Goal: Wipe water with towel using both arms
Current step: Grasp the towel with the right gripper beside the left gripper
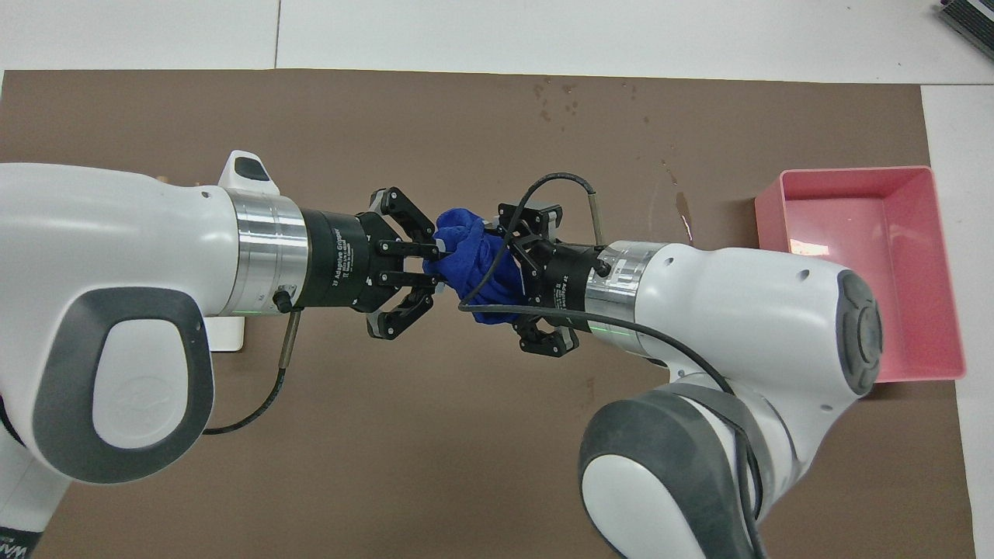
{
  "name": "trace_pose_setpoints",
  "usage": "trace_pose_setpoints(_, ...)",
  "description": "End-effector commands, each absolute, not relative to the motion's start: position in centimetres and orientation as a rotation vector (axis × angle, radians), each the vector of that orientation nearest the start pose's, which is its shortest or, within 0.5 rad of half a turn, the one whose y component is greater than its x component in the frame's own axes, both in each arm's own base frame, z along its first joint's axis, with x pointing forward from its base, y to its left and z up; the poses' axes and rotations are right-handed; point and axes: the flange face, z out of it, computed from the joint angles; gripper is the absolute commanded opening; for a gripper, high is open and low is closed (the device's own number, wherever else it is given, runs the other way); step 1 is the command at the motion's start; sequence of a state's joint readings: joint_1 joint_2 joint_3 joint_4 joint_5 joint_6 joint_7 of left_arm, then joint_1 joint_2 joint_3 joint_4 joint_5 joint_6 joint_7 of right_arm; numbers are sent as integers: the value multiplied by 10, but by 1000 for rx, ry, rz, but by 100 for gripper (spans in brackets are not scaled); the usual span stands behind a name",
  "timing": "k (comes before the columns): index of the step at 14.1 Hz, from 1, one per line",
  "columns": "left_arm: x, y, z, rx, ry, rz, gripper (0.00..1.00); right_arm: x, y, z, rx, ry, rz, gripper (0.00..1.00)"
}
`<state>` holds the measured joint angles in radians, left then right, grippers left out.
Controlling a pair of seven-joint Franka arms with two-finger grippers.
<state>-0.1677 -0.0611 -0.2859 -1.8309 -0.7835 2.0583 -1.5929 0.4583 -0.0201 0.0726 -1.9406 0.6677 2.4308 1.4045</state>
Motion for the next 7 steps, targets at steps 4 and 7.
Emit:
trace_pose_setpoints(4, 478, -298, 595, 1863, 1602, -634, 0, 531, 285, 565, -1878, 1436, 196, 100)
trace_pose_setpoints(7, 482, -296, 600, 1820, 1610, -613, 0, 531, 285, 563, -1878, 1437, 194, 100)
